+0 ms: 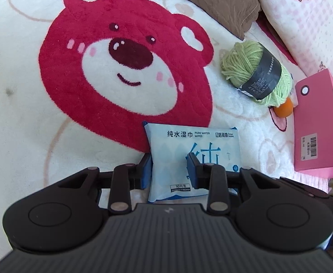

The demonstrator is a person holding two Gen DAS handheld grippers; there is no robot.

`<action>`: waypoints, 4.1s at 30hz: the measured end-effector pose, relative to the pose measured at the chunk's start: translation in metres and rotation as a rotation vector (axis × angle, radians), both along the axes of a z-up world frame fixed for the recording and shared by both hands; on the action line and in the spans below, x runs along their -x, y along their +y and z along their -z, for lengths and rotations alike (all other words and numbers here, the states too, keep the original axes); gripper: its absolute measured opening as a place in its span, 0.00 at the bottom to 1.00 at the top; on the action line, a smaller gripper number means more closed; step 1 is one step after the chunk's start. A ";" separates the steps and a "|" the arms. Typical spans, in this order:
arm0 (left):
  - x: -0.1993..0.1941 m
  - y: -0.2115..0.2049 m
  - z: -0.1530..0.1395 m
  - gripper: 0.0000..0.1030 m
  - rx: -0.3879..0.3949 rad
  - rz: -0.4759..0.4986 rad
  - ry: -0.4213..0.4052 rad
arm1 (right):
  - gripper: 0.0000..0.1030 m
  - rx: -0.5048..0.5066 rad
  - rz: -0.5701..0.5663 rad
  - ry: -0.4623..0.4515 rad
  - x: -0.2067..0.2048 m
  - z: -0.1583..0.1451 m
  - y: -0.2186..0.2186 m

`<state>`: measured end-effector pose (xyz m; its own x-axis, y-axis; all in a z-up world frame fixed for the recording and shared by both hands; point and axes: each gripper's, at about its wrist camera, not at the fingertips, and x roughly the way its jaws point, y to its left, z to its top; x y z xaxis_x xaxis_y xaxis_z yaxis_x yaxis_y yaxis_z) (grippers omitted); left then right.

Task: Organize objects
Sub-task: 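Carry the wet wipes pack over the pink box, then lower the wipes pack into the pink box and release it, then move the left gripper to the green yarn ball and grasp it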

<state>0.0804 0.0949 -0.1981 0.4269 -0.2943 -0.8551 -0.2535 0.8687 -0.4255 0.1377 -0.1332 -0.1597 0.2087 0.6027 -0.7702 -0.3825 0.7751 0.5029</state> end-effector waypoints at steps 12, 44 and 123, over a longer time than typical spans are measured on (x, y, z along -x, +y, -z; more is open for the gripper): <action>0.022 -0.022 -0.024 0.23 0.075 0.036 -0.012 | 0.48 0.116 -0.003 -0.168 0.021 -0.028 -0.004; -0.070 -0.275 -0.210 0.24 -0.063 0.494 -0.380 | 0.48 0.320 0.200 -0.471 -0.008 -0.198 -0.215; -0.076 -0.088 -0.177 0.53 -0.115 0.329 -0.253 | 0.82 0.204 -0.110 -0.502 0.029 -0.183 -0.062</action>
<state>0.1561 0.0065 -0.0213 0.5269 -0.3586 -0.7706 0.1446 0.9312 -0.3345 0.1091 -0.1948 0.0237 0.5244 0.4904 -0.6961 -0.6206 0.7798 0.0819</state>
